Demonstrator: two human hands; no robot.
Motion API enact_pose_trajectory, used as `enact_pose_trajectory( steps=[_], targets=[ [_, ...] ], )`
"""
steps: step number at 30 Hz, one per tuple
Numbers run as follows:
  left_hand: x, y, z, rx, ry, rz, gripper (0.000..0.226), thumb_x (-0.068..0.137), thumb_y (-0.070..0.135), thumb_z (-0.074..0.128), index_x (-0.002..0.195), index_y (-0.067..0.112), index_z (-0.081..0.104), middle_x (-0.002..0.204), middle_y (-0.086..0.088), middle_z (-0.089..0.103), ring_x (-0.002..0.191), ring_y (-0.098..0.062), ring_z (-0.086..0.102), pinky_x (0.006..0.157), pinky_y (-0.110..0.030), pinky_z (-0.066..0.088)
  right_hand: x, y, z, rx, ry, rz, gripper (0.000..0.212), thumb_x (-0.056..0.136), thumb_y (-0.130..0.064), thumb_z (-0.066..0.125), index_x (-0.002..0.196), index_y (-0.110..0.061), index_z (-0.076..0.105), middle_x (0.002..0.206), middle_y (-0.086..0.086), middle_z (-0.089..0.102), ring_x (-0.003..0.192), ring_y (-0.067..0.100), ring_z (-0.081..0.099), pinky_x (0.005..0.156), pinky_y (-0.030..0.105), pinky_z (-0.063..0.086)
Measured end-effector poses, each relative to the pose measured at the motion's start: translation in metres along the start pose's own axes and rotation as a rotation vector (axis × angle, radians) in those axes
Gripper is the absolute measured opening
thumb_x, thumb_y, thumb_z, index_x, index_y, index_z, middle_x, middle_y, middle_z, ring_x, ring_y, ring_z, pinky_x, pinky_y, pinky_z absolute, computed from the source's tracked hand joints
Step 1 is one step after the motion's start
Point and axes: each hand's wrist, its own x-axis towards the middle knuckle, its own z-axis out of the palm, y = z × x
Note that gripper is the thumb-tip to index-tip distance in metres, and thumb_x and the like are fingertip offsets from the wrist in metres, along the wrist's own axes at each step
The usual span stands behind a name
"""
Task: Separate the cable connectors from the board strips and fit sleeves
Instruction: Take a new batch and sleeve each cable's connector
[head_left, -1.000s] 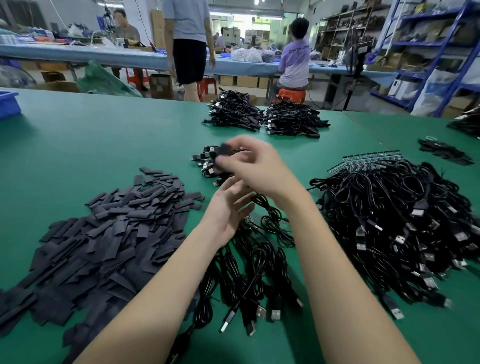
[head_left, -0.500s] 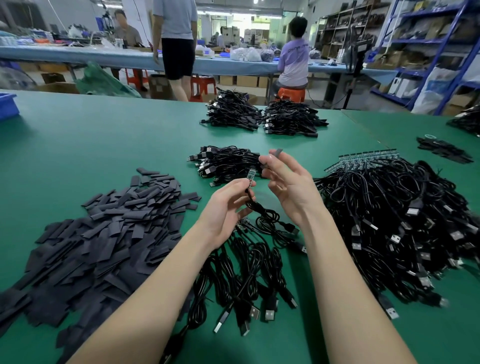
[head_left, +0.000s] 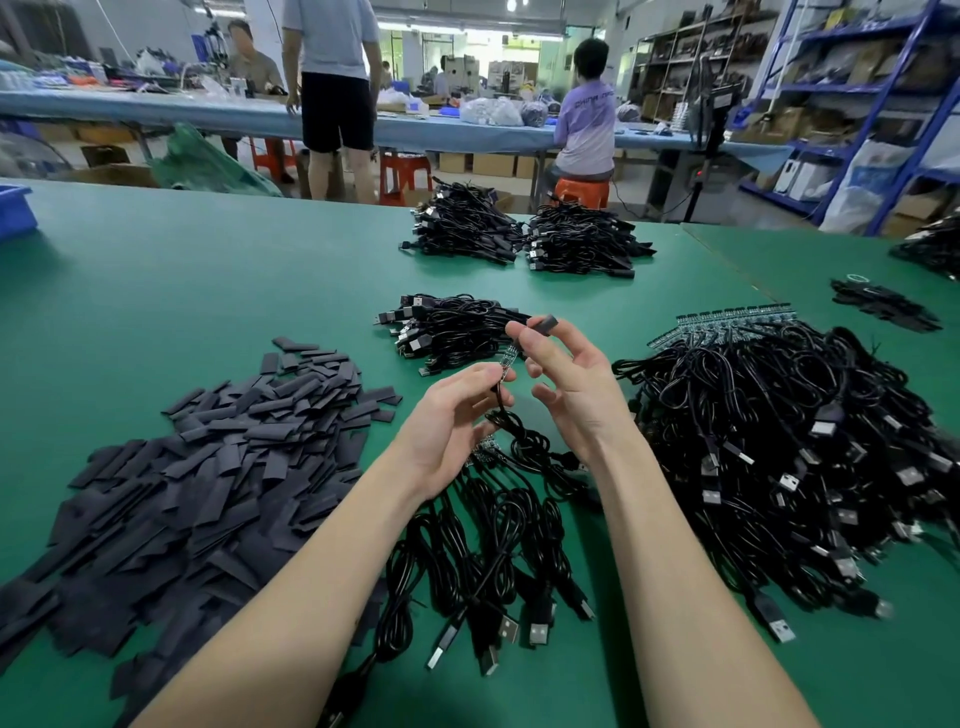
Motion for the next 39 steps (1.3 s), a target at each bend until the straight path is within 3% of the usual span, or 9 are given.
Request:
enact_pose_trajectory(
  steps=[7,10,15,19,23,27,31,39],
  targets=[
    [0.001,0.007,-0.005,0.028,-0.057,0.027,0.016,0.086,0.036,0.064,0.082,0.028,0.076,0.080,0.005,0.063,0.082,-0.010,0.057,0.084,-0.039,0.034,0.001,-0.001,-0.004,0.007,-0.078,-0.031,0.010,0.081,-0.032,0.078,0.082,-0.040,0.073,0.119,-0.005,0.075,0.067,0.001,0.048,0.064,0.019,0.036],
    [0.000,0.011,-0.007,0.032,-0.097,0.028,0.015,0.088,0.033,0.063,0.082,0.026,0.076,0.083,0.002,0.063,0.079,-0.009,0.057,0.083,-0.035,0.037,0.001,0.000,-0.006,0.032,-0.123,-0.010,0.012,0.082,-0.028,0.078,0.081,-0.038,0.072,0.118,-0.004,0.075,0.066,0.003,0.048,0.061,0.015,0.039],
    [0.000,0.019,-0.010,0.088,-0.144,0.027,0.013,0.087,0.027,0.064,0.083,0.023,0.075,0.084,0.004,0.063,0.079,-0.009,0.057,0.083,-0.030,0.040,0.003,-0.004,-0.015,-0.102,-0.154,0.019,0.033,0.062,-0.052,0.092,0.082,-0.038,0.070,0.114,-0.002,0.072,0.066,0.006,0.045,0.062,0.018,0.036],
    [0.000,0.028,-0.011,0.188,-0.185,0.040,0.012,0.090,0.029,0.063,0.087,0.023,0.073,0.081,0.006,0.063,0.080,-0.008,0.057,0.077,-0.025,0.043,0.004,-0.005,-0.015,-0.084,-0.220,0.012,0.018,0.076,-0.040,0.084,0.086,-0.038,0.070,0.118,0.001,0.075,0.070,0.007,0.046,0.061,0.016,0.039],
    [0.005,0.033,-0.009,0.389,-0.048,0.080,0.012,0.093,0.034,0.070,0.101,0.024,0.069,0.085,0.007,0.073,0.085,-0.006,0.066,0.082,-0.028,0.046,0.004,-0.003,-0.011,-0.080,-0.085,0.010,0.020,0.070,-0.046,0.085,0.082,-0.038,0.071,0.109,-0.004,0.075,0.065,0.006,0.041,0.061,0.019,0.034],
    [0.008,0.031,-0.006,0.647,0.081,0.347,0.022,0.083,0.024,0.083,0.095,0.023,0.064,0.085,0.009,0.073,0.086,-0.008,0.069,0.071,-0.015,0.047,0.002,-0.003,-0.013,-0.065,0.053,0.001,0.013,0.078,-0.041,0.083,0.081,-0.036,0.071,0.108,-0.005,0.078,0.063,0.007,0.037,0.053,0.014,0.032],
    [0.007,0.032,-0.005,0.771,0.125,0.495,0.014,0.085,0.020,0.079,0.089,0.029,0.069,0.085,0.010,0.074,0.085,-0.007,0.070,0.062,-0.027,0.046,0.002,-0.001,-0.017,-0.045,0.076,0.021,0.009,0.090,-0.034,0.076,0.087,-0.031,0.069,0.110,-0.004,0.077,0.065,0.007,0.038,0.055,0.017,0.030],
    [0.002,0.033,0.000,0.805,0.135,0.557,0.010,0.085,0.015,0.080,0.091,0.020,0.075,0.085,0.009,0.076,0.086,-0.010,0.071,0.067,-0.040,0.052,0.000,0.002,-0.013,-0.029,0.044,0.042,0.013,0.081,-0.047,0.078,0.086,-0.036,0.072,0.114,-0.009,0.076,0.065,0.004,0.043,0.053,0.013,0.035]
  ],
)
